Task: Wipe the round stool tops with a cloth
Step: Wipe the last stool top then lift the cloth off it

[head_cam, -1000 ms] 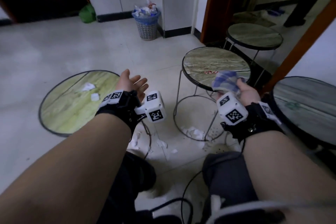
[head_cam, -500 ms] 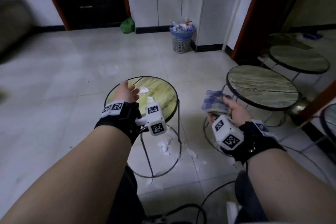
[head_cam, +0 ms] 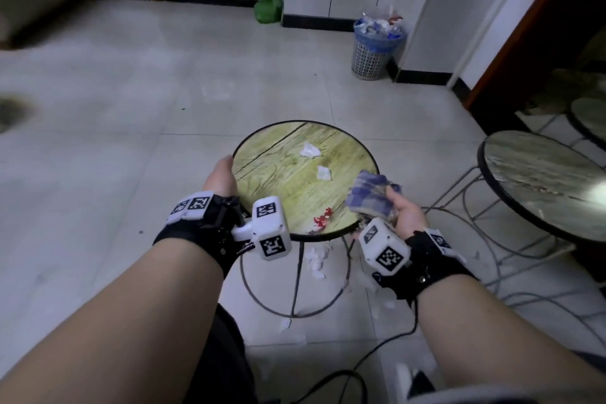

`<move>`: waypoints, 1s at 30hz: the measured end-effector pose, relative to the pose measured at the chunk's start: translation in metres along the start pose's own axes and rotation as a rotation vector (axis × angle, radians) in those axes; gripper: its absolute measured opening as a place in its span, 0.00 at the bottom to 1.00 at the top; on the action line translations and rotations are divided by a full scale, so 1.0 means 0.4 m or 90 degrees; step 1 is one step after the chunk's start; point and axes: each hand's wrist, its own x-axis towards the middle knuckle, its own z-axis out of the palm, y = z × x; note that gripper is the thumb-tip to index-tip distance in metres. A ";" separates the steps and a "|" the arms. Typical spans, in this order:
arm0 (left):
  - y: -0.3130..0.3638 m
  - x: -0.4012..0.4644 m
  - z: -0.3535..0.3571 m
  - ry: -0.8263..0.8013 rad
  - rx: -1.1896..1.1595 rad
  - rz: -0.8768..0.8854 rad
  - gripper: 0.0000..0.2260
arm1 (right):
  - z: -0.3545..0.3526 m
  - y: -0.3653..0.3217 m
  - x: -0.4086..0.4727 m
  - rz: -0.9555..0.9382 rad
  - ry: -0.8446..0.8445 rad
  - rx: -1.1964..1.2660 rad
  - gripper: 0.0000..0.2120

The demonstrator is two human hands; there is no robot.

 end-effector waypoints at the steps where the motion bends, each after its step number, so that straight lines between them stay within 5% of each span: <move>1: -0.005 -0.005 0.007 -0.012 -0.001 -0.017 0.31 | -0.010 -0.007 0.007 -0.011 0.017 -0.005 0.17; 5: -0.037 -0.069 0.051 -0.121 0.037 -0.057 0.38 | -0.121 -0.036 -0.014 -0.042 0.043 -0.010 0.17; 9: -0.062 -0.152 0.089 -0.162 0.044 -0.056 0.22 | -0.200 -0.066 -0.075 -0.043 0.089 -0.044 0.14; 16: -0.092 -0.217 0.047 -0.159 0.078 -0.026 0.23 | -0.249 -0.115 -0.197 -0.052 0.142 -0.058 0.14; 20: -0.103 -0.261 0.019 -0.163 0.047 -0.033 0.26 | -0.275 -0.113 -0.199 -0.038 0.118 -0.179 0.40; 23: -0.109 -0.272 0.010 -0.156 0.023 -0.032 0.25 | -0.225 -0.126 -0.236 -0.029 0.096 -0.248 0.23; 27: -0.116 -0.251 0.010 -0.138 0.011 -0.029 0.25 | -0.237 -0.130 -0.151 0.027 0.056 -0.296 0.41; 30: -0.099 -0.220 0.018 -0.130 0.014 -0.025 0.25 | -0.166 -0.135 -0.155 0.005 0.048 -0.329 0.32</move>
